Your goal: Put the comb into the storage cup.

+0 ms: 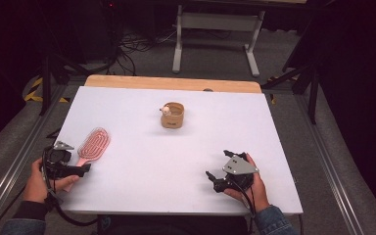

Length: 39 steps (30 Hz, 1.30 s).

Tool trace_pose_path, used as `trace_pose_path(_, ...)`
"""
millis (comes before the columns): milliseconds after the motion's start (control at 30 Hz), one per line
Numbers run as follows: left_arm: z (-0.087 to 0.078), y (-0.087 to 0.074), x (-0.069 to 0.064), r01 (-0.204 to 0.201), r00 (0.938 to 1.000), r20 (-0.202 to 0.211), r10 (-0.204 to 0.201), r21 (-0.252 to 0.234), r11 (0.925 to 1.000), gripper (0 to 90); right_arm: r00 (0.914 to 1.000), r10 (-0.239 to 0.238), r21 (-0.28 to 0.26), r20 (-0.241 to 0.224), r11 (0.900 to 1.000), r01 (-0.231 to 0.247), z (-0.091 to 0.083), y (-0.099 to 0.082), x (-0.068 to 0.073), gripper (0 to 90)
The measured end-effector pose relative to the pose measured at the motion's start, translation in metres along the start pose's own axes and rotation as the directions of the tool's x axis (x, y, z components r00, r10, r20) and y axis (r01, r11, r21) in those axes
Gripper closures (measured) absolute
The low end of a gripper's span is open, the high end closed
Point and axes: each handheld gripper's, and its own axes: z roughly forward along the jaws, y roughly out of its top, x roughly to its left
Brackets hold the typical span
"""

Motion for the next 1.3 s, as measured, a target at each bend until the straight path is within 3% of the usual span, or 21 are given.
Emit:
trace_pose_path(233,0.000,0.010,0.001,-0.020,0.9998,0.004,0.020,0.023,0.9995,39.9,1.0000,0.003,0.002,-0.002,1.0000,-0.003,0.001,0.000,0.000,9.0)
trace_pose_path(567,-0.002,0.011,-0.003,-0.043,0.9990,0.017,0.042,0.026,0.9988,62.5,1.0000,0.000,0.005,-0.004,1.0000,0.000,0.001,-0.001,0.001,9.0)
trace_pose_path(767,-0.002,0.009,-0.003,-0.055,0.9984,0.013,0.055,0.012,0.9984,68.5,1.0000,-0.002,0.004,-0.003,1.0000,0.002,0.001,-0.001,0.000,9.0)
trace_pose_path(1133,-0.002,0.005,-0.007,-0.099,0.9949,-0.020,0.099,-0.026,0.9948,69.1,0.9999,0.003,-0.002,0.013,1.0000,-0.003,0.000,-0.001,-0.001,9.0)
trace_pose_path(1300,-0.004,0.002,-0.012,-0.127,0.9914,-0.043,0.124,-0.077,0.9889,69.2,0.9999,0.004,-0.005,0.016,1.0000,-0.004,-0.001,-0.001,-0.002,9.1)
